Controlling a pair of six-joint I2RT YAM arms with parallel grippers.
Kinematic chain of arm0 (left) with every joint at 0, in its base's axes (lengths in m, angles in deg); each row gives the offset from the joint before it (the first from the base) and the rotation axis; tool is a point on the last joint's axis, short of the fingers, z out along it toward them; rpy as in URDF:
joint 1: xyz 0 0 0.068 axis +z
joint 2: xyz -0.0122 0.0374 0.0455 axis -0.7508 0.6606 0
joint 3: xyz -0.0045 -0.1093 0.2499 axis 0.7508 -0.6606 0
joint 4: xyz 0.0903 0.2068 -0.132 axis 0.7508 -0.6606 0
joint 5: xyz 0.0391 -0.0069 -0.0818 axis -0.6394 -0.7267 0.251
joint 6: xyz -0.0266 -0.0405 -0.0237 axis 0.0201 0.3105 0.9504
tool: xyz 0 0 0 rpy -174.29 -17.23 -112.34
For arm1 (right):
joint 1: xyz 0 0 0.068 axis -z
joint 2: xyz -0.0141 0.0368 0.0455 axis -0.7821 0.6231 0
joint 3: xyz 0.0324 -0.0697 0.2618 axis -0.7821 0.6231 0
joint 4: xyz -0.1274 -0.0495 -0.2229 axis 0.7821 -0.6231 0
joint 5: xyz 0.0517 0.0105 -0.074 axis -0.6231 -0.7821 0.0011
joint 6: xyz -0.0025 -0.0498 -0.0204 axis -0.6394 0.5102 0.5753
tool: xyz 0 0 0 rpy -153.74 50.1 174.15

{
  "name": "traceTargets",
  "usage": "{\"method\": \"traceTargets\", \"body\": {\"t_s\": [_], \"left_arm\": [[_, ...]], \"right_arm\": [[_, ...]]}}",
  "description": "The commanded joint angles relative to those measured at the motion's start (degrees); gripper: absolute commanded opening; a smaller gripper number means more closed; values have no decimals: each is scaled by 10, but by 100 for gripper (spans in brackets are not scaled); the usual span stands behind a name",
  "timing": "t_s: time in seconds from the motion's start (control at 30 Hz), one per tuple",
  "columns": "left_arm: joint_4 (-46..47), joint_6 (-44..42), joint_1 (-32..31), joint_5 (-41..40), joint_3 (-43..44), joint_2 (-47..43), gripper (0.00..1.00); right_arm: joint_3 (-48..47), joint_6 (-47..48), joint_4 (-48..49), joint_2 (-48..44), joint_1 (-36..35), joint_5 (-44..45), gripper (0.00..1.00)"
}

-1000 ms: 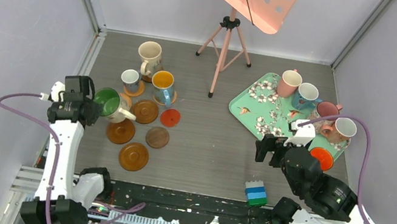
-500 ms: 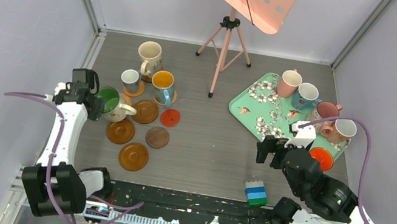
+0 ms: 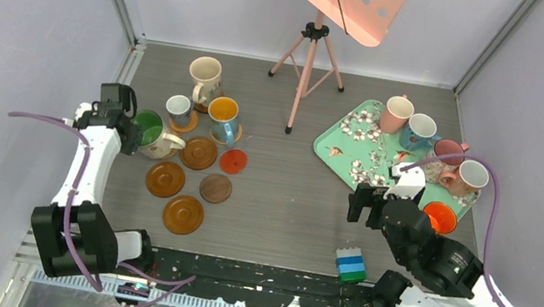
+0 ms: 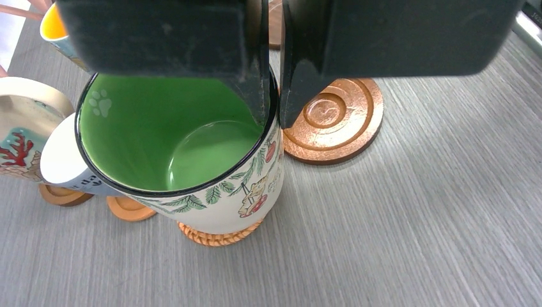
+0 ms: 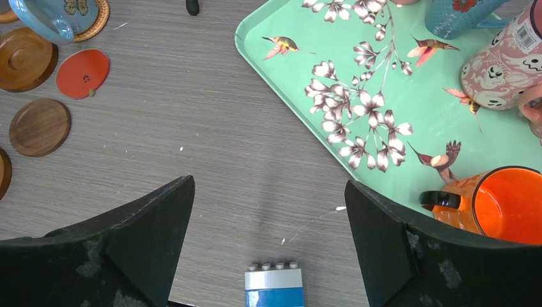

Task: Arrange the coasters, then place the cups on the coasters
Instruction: Place the cup on the coaster.

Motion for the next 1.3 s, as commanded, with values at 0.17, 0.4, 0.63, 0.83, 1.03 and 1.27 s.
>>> {"method": "traceTargets", "body": {"t_s": [0.17, 0.4, 0.63, 0.83, 1.03, 1.27], "left_arm": [[14, -148, 3, -16, 120, 2, 0], [66, -425, 6, 126, 100, -33, 0], [-5, -615, 8, 223, 195, 21, 0], [50, -724, 23, 253, 167, 20, 0], [99, -906, 26, 377, 138, 11, 0], [-10, -999, 33, 380, 221, 102, 0]], "right_arm": [[-3, 12, 30, 16, 1, 16, 95], [5, 18, 52, 19, 1, -3, 95], [-7, 50, 46, 37, 1, -48, 95], [-21, 62, 36, 34, 1, -57, 95], [-26, 61, 33, 36, 1, -65, 95], [-31, 60, 33, 55, 1, -75, 95]]}}
